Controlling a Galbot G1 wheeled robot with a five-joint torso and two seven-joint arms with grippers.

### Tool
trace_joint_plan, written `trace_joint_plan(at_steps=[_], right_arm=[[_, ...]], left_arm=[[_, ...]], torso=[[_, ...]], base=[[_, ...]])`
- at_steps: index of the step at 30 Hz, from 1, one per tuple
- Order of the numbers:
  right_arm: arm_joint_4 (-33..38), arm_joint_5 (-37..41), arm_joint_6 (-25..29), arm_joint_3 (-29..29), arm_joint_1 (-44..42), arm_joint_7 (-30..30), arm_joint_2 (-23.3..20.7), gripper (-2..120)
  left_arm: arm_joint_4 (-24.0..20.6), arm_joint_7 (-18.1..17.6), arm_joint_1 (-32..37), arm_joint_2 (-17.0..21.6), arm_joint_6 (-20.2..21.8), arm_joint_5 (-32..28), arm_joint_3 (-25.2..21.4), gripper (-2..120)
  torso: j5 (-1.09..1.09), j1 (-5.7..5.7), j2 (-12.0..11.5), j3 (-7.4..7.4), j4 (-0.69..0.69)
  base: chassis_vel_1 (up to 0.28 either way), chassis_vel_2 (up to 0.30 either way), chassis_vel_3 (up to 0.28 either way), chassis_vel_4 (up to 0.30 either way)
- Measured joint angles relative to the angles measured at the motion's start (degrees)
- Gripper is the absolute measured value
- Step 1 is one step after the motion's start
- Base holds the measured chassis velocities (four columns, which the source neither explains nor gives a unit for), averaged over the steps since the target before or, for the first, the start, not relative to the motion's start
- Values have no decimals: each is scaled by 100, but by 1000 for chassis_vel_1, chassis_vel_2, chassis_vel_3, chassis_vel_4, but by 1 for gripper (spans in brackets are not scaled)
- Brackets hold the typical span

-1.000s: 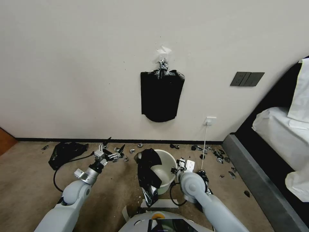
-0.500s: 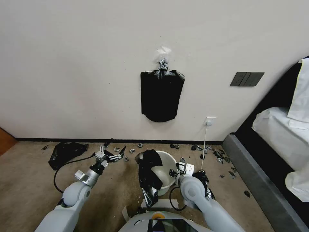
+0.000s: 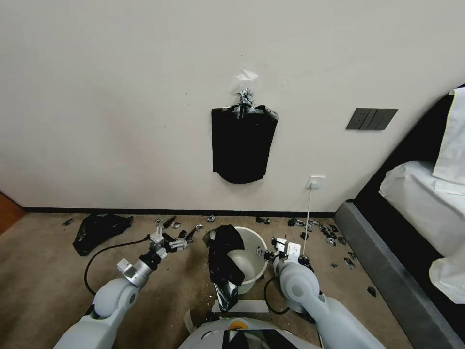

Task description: Place a trash bag onto the trash bin.

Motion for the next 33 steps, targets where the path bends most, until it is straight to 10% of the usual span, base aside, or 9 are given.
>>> trace_joint_plan(at_steps=[10,18,33], right_arm=[[314,-205,9,191,-147,-204,-76,100],[423,-204,37,339,-240,-252,-77,100],[469,-309,92,481,-424,-330,-42,100]], left_arm=[[-707,-2279,-262,64,1673,-303,765,92],[-920,-3442,-667,107,2640,-857,1336,91],[-728,-3661,-1040,90,2983,-1062,1779,91]], torso=[[-2,0,0,0,-1],[-1,0,0,0,-2],[-2,0,0,0,0]], base=[[0,0,0,0],[0,0,0,0],[0,0,0,0]])
